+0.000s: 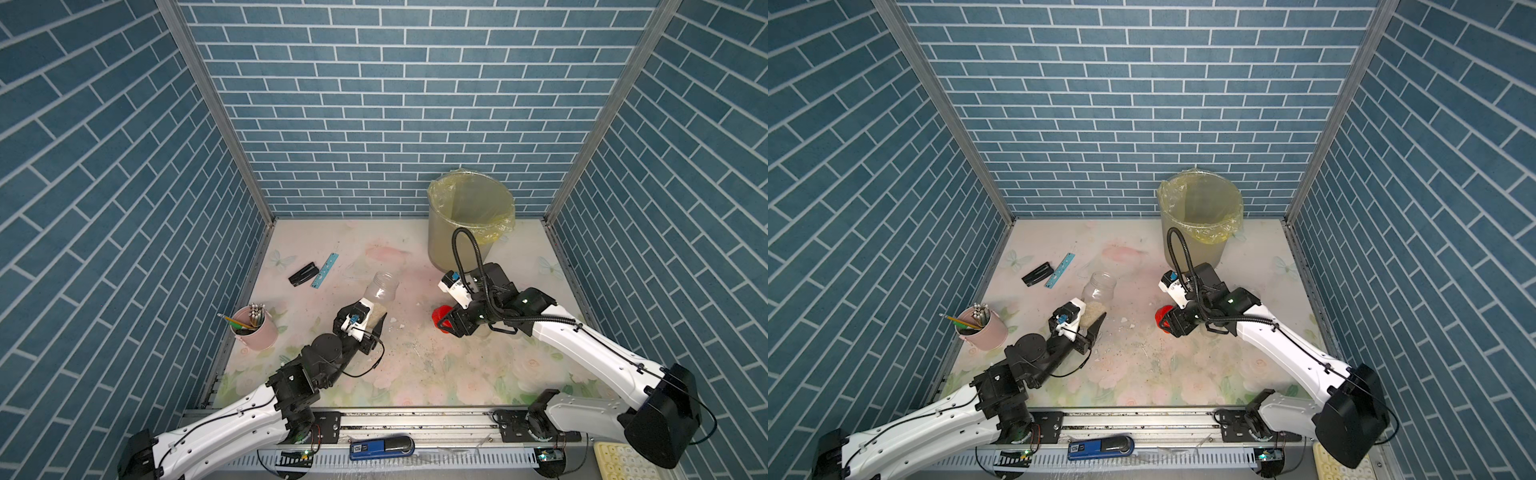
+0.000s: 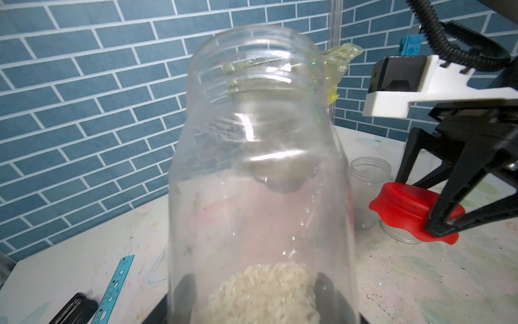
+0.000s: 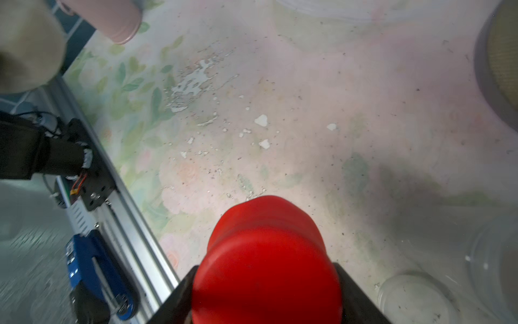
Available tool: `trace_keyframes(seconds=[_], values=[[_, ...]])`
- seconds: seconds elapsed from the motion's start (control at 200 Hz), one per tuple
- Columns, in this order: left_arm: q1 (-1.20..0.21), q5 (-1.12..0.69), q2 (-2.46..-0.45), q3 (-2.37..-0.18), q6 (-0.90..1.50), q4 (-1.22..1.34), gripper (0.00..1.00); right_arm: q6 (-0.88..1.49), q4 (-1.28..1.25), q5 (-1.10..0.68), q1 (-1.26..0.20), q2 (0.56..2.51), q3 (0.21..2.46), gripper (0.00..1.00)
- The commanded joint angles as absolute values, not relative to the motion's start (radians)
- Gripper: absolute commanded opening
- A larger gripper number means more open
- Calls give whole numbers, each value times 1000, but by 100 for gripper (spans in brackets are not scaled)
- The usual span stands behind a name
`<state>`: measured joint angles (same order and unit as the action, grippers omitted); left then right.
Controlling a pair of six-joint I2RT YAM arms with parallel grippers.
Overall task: Empty moldy rice from jars
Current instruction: Place the lid at the center of the board.
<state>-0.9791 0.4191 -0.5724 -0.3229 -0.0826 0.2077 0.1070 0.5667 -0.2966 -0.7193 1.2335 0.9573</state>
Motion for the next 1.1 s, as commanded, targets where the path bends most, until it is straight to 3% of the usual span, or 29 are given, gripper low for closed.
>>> trace_keyframes(seconds=[0.0, 0.305, 0.685, 1.095], values=[[-973, 488, -543, -306, -84, 198, 37, 262, 434, -99, -772, 1317, 954, 3], [-974, 349, -576, -341, -155, 164, 37, 412, 402, 114, -871, 1595, 1043, 3], [-974, 136, -573, -386, -210, 133, 38, 541, 418, 95, -874, 1746, 1063, 2], [-973, 164, -563, -370, -203, 155, 38, 572, 483, 75, -874, 1766, 1103, 21]])
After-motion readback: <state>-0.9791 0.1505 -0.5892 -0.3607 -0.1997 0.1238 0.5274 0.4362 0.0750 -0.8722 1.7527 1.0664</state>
